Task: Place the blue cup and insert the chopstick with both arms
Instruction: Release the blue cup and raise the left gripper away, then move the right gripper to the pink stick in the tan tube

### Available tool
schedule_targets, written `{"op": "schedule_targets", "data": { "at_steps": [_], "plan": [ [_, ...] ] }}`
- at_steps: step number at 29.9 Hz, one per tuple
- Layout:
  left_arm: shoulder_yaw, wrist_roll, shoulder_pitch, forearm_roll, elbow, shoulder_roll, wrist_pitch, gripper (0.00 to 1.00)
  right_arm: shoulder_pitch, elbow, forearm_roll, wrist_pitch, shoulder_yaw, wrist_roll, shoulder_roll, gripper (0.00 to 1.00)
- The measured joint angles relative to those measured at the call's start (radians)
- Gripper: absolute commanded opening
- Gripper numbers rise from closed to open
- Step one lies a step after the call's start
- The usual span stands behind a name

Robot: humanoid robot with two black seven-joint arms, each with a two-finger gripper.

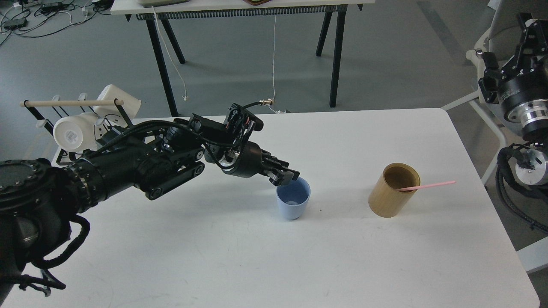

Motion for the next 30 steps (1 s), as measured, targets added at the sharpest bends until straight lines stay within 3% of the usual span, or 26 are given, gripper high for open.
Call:
{"op": "schedule_targets", "data": {
  "at_steps": [3,10,14,18,20,25,30],
  "plan": [
    [-0.064,0.0,0.008,-0.104,-0.014,0.029,-0.034,0.88,0.0,0.024,-0.047,0.0,-0.02,0.0,-0.048,0.99],
    [-0.227,0.0,0.063,-0.491,-0.018,0.115,-0.061,0.97,-0.006,0.205,-0.52,-0.021,-0.156,0.0,-0.269,0.98],
    [-0.347,0.0,0.126,-0.767,-0.018,0.144,-0.061,0.99,-0.052,0.235,-0.743,-0.132,-0.19,0.0,-0.363,0.97],
    [-0.47,0.0,0.195,-0.969,-0.017,0.154,-0.061,0.99,-0.169,0.256,-0.891,-0.221,-0.199,0.0,-0.439,0.88],
    [-0.528,0.0,0.233,-1.03,-0.016,0.155,-0.061,0.99,-0.237,0.259,-0.956,-0.228,-0.206,0.0,-0.462,0.82],
    [-0.579,0.0,0.278,-1.066,-0.014,0.176,-0.061,0.99,-0.377,0.261,-1.081,-0.23,-0.247,0.0,-0.475,0.81],
    [-0.581,0.0,0.298,-1.067,-0.013,0.2,-0.062,0.99,-0.402,0.262,-1.118,-0.23,-0.331,0.0,-0.46,0.78]
  ]
}}
